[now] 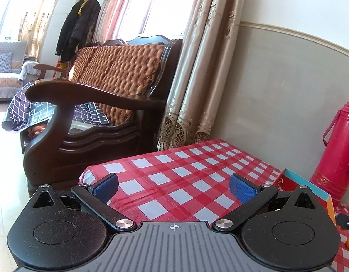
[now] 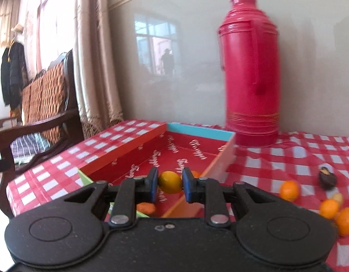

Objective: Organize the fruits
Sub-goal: 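Grasp the kumquat with the right gripper and drop it into the box, then reach the left gripper to the dark mangosteen and grasp it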

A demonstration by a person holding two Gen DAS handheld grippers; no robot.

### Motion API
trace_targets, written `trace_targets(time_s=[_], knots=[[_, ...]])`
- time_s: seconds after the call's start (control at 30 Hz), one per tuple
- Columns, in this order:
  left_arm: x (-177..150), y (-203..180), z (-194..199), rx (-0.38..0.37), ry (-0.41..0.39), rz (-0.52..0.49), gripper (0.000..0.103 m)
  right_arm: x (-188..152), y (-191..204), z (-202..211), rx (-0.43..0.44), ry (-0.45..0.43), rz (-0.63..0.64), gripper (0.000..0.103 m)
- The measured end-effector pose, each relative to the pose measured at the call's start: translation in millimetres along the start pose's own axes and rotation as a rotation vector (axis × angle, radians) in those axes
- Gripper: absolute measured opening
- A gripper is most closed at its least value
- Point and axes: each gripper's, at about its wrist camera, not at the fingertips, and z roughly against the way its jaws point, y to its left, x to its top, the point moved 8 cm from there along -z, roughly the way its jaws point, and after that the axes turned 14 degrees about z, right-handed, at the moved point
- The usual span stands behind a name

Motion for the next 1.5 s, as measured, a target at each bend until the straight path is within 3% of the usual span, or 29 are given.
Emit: trace_targets(time_s=[0.1, 0.2, 0.3, 0.33, 0.4, 0.43, 0.47, 0.53, 0.63, 0.87, 0.97, 1.13, 1.3, 1.4, 1.5], knots=[[-1, -2, 1, -0.003, -0.007, -0.015, 0.103, -4, 8, -9, 0.013, 0.031, 0.018, 0.015], [-2, -5, 1, -0.009, -0.008, -0.027, 0.103, -9, 11, -9, 0.022, 0.046, 0.019, 0.025], [-3, -9, 1, -0.012, -0.007, -0.034, 0.103, -10, 11, -3, 0.018, 0.04, 0.02, 0.025], [-3, -10, 2, -0.013, -0.007, -0.037, 0.103, -10, 9, 0, 0.015, 0.035, 0.019, 0.03], [-4, -12, 2, -0.016, -0.006, -0.046, 0.103, -9, 4, 8, 0.0, 0.02, 0.013, 0.051], [-4, -13, 2, -0.017, -0.006, -0.051, 0.103, -9, 0, 13, -0.015, 0.01, 0.009, 0.07], [-4, -14, 3, -0.017, -0.006, -0.055, 0.103, -8, -4, 16, -0.029, 0.0, 0.006, 0.078], [-5, -16, 4, -0.019, -0.005, -0.062, 0.103, -8, -15, 29, -0.067, -0.026, 0.013, 0.082], [-7, -21, 5, -0.029, 0.001, -0.073, 0.103, -10, -35, 46, -0.132, -0.041, 0.009, 0.097], [-20, -53, 13, -0.096, 0.015, -0.152, 0.103, -42, -116, 79, -0.343, 0.005, -0.087, 0.097], [-32, -77, 19, -0.148, 0.033, -0.213, 0.103, -63, -155, 91, -0.493, 0.051, -0.172, 0.097], [-62, -130, 35, -0.293, 0.081, -0.338, 0.103, -96, -204, 112, -0.731, 0.156, -0.258, 0.097], [-106, -195, 58, -0.453, 0.15, -0.449, 0.103, -120, -231, 141, -0.896, 0.192, -0.288, 0.097], [-142, -239, 75, -0.554, 0.221, -0.515, 0.103, -132, -239, 158, -0.969, 0.206, -0.277, 0.097], [-181, -274, 87, -0.633, 0.301, -0.586, 0.102, -139, -247, 168, -0.98, 0.226, -0.278, 0.097]])
